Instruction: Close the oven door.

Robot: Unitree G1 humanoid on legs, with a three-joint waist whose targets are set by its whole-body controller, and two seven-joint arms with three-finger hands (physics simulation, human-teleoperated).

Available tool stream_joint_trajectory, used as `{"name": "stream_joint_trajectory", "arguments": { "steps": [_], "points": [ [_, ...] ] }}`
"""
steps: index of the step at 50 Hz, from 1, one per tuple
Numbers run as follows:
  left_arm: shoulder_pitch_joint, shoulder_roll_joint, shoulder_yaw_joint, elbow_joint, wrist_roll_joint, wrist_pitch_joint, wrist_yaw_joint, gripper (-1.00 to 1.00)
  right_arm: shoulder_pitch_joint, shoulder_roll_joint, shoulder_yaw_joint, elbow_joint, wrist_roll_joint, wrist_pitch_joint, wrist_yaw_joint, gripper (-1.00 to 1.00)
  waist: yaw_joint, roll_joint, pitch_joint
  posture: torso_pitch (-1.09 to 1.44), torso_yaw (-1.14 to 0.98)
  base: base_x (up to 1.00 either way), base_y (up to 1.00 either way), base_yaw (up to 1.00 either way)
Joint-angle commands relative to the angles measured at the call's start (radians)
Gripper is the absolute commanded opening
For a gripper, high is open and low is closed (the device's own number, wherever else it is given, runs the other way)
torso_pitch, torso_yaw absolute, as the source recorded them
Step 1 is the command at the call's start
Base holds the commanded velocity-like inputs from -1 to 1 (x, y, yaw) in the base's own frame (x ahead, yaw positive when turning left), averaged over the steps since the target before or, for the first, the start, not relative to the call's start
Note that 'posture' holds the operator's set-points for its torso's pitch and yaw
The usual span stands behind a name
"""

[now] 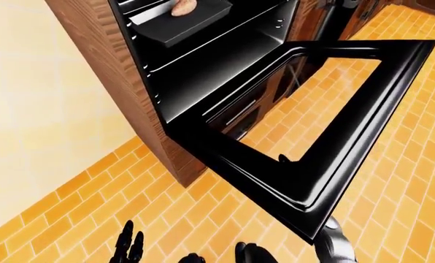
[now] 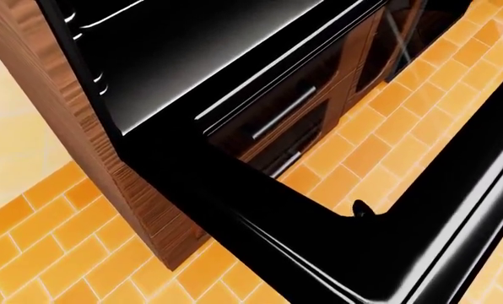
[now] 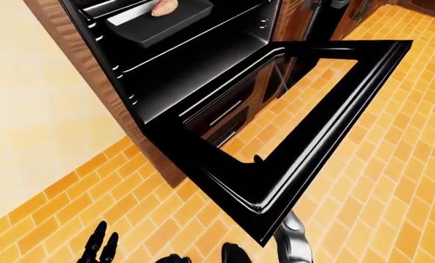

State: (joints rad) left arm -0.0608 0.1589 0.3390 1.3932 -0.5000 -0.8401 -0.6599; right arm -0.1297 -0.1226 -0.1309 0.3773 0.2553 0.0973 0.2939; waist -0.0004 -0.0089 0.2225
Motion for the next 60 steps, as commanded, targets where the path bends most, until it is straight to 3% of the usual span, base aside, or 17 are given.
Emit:
{"name": "stream_joint_trajectory", "arguments": {
  "steps": [1, 14, 22, 35, 43, 51, 60],
  "points": [
    [-0.001, 0.009, 0.005, -0.012, -0.007, -0.022, -0.007, 1.0, -0.012, -0.003, -0.01, -0.067, -0.004, 0.037, -0.002, 1.0, 0.0, 0.003, -0.021, 0.32, 0.0, 0.0, 0.0, 0.0],
    [-0.003, 0.009, -0.001, -0.013, -0.021, -0.023, -0.014, 1.0, 0.03, 0.034, 0.024, -0.453, 0.001, 0.274, -0.005, 1.0, 0.001, 0.006, -0.027, 0.32, 0.0, 0.0, 0.0, 0.0],
    [0.0, 0.007, 0.002, -0.012, -0.029, -0.022, -0.026, 1.0, 0.042, 0.062, 0.091, -0.76, 0.008, 0.492, -0.01, 1.0, 0.0, 0.011, -0.027, 0.32, 0.0, 0.0, 0.0, 0.0],
    [-0.001, 0.009, 0.014, -0.01, -0.033, -0.014, -0.041, 1.0, -0.207, 0.086, 0.144, -0.874, 0.023, 0.735, -0.066, 1.0, -0.001, 0.015, -0.038, 0.32, 0.0, 0.0, 0.0, 0.0],
    [-0.004, 0.007, 0.016, -0.012, -0.049, -0.014, -0.061, 1.0, -0.483, 0.099, 0.169, -0.708, -0.028, 0.78, -0.046, 1.0, -0.006, 0.018, -0.033, 0.32, 0.0, 0.0, 0.0, 0.0],
    [-0.007, 0.004, 0.02, -0.013, -0.078, -0.015, -0.101, 1.0, -0.763, 0.113, 0.147, -0.341, -0.085, 0.661, 0.006, 1.0, -0.01, 0.02, -0.028, 0.32, 0.0, 0.0, 0.0, 0.0],
    [-0.008, 0.007, 0.021, -0.012, -0.088, -0.009, -0.107, 1.0, -0.986, 0.149, 0.142, 0.084, -0.123, 0.446, 0.036, 1.0, -0.012, 0.023, -0.024, 0.32, 0.0, 0.0, 0.0, 0.0]
  ]
}}
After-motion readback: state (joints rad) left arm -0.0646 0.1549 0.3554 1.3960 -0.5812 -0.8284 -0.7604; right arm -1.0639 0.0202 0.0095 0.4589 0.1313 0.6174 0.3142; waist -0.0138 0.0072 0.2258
